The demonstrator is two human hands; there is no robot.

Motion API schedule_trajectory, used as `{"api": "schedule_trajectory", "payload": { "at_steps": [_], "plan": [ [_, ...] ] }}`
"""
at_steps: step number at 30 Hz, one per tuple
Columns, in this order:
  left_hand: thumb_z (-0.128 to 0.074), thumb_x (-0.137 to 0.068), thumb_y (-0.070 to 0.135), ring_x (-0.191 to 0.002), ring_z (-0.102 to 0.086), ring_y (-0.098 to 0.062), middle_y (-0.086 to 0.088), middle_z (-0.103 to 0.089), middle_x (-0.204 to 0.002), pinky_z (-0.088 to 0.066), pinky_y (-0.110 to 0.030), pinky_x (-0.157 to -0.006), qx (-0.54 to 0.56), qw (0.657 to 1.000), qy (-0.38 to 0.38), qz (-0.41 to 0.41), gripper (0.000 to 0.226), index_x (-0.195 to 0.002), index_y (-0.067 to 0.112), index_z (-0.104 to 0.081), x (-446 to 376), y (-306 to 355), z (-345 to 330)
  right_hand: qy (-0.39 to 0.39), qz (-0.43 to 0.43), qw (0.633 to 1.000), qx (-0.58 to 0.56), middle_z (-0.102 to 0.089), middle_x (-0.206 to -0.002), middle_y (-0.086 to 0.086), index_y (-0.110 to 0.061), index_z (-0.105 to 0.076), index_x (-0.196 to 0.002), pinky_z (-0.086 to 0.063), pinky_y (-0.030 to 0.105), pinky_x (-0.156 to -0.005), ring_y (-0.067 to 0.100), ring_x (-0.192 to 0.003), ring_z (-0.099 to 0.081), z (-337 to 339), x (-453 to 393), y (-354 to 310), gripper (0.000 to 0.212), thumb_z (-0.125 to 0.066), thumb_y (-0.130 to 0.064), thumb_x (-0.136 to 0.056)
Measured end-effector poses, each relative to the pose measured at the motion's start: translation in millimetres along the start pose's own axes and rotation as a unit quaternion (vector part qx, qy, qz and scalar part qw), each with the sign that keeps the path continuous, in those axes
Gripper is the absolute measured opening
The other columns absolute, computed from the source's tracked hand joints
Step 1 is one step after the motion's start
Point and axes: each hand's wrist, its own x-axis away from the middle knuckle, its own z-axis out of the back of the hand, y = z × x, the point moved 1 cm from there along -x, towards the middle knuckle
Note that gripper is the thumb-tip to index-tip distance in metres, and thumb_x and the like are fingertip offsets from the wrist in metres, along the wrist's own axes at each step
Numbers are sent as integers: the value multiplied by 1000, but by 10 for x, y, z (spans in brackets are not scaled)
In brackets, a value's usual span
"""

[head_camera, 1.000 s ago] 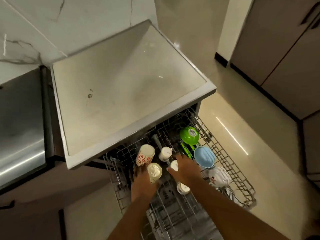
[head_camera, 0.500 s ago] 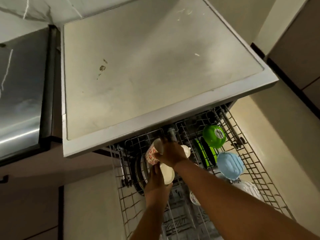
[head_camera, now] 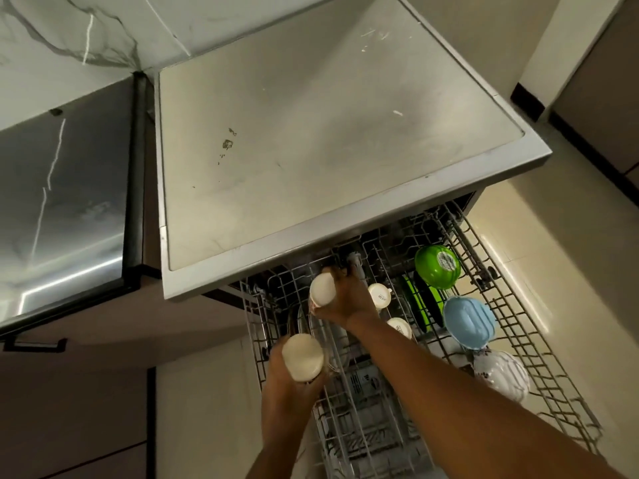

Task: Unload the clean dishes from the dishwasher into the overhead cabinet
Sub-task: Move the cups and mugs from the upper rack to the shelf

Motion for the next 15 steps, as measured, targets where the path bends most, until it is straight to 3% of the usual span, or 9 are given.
{"api": "schedule_trajectory", "payload": {
  "at_steps": [4,6,9,15],
  "plan": [
    [-89,-59,46,-102,-60,-14,8,-58,-119,-56,-28,-76,-4,1000,16,-10,84,-129,35,-43,171,12,260,38,6,999,-36,-29,-150,17,-23,-42,-140,-49,38,-101,34,-134,-41,176,369,-17,94,-87,-45,-61],
    [-88,-59,46,-101,-60,-14,6,-58,-118,-52,-25,-74,-18,999,21,-23,84,-129,31,-44,305,44,415,43,7,999,-27,-31,-149,18,-21,-41,-141,-50,39,-99,32,-133,-40,214,665,-30,97,-86,-50,-60],
    [-87,-61,46,-102,-57,-12,9,-58,-118,-45,-22,-73,-31,998,27,-39,83,-129,29,-44,473,134,682,8,-23,1000,4,-35,-140,12,-21,-41,-139,-52,41,-94,33,-117,-54,308,1121,-93,92,-88,-45,-63],
    [-91,-60,36,-111,-56,-20,2,-59,-122,-50,-34,-84,-11,996,44,-76,85,-130,24,-44,932,104,1450,-4,-22,998,61,-50,-131,8,-23,-39,-135,-52,41,-90,30,-117,-55,384,2129,-542,85,-83,-46,-66]
  ]
}}
